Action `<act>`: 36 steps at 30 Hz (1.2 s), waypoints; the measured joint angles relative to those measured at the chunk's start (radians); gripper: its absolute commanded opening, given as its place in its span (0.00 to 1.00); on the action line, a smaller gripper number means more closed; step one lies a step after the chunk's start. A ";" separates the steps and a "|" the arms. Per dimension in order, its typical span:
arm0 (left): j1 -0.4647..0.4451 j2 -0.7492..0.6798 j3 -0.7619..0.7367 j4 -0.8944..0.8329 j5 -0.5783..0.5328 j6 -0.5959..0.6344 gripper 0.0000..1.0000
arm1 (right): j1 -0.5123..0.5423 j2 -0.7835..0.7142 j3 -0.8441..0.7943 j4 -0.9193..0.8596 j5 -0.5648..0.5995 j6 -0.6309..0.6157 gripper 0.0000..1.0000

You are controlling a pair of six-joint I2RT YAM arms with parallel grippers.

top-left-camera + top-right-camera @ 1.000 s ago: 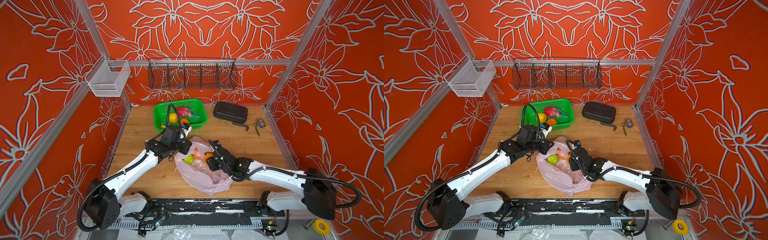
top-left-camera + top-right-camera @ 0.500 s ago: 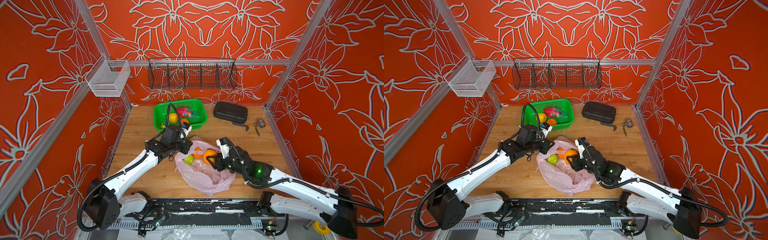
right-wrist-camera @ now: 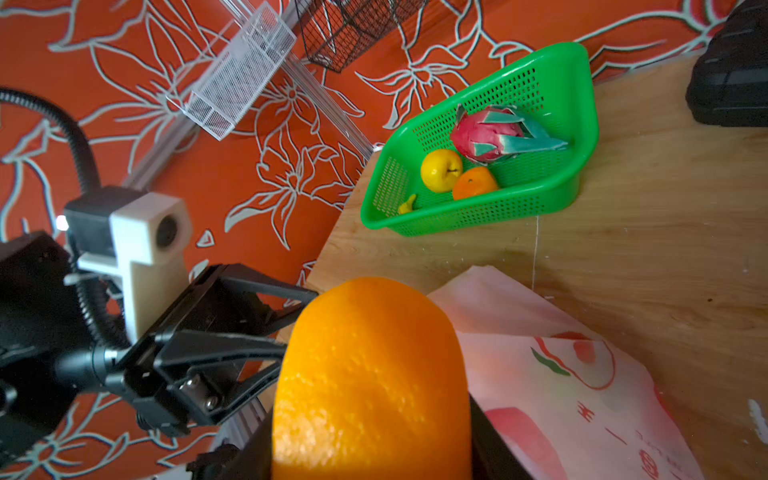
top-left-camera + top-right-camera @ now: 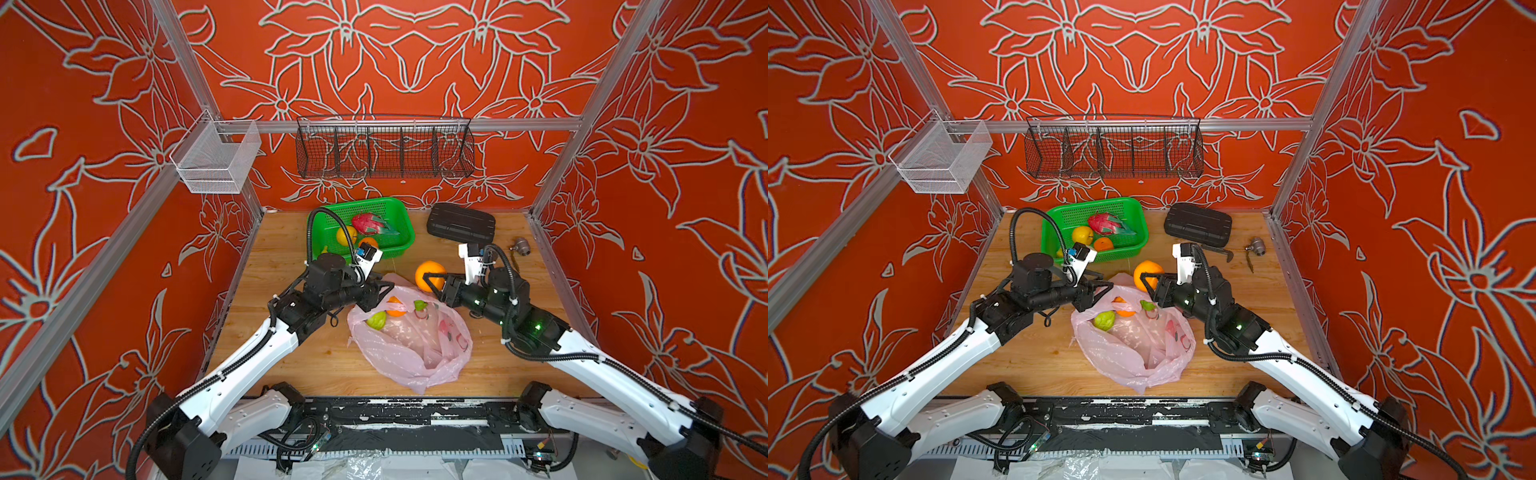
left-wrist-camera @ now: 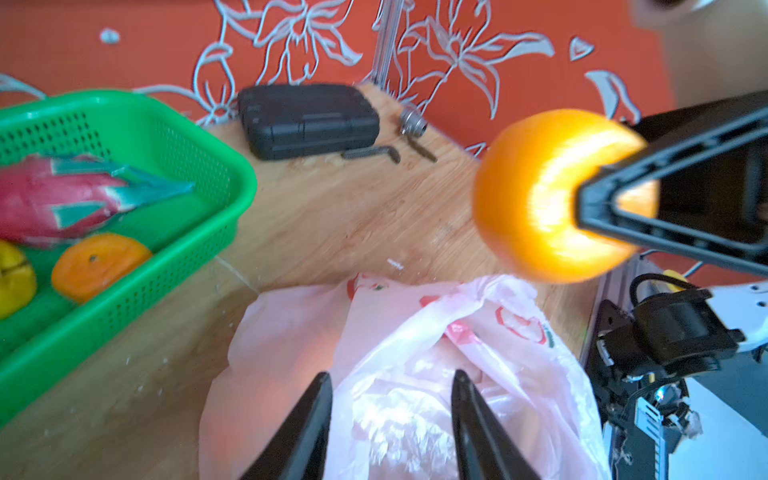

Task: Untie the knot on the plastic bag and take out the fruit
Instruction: 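Lift the orange out of the bag with the right gripper, then pass the orange to the left gripper and close it on the fruit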

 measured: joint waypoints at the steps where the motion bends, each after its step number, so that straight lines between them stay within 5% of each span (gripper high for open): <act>1: 0.000 -0.011 -0.008 0.038 0.023 0.014 0.55 | -0.025 0.005 0.002 0.023 -0.032 0.027 0.47; 11: -0.002 0.051 -0.003 0.328 0.183 0.123 0.82 | -0.154 0.037 0.005 0.220 -0.235 0.273 0.46; 19: -0.034 0.169 0.072 0.456 0.216 0.172 0.93 | -0.155 0.087 0.006 0.332 -0.319 0.369 0.46; 28: -0.066 0.292 0.162 0.528 0.237 0.248 0.89 | -0.155 0.129 0.008 0.402 -0.381 0.425 0.46; 36: -0.073 0.344 0.180 0.560 0.252 0.275 0.68 | -0.155 0.130 0.008 0.439 -0.390 0.459 0.46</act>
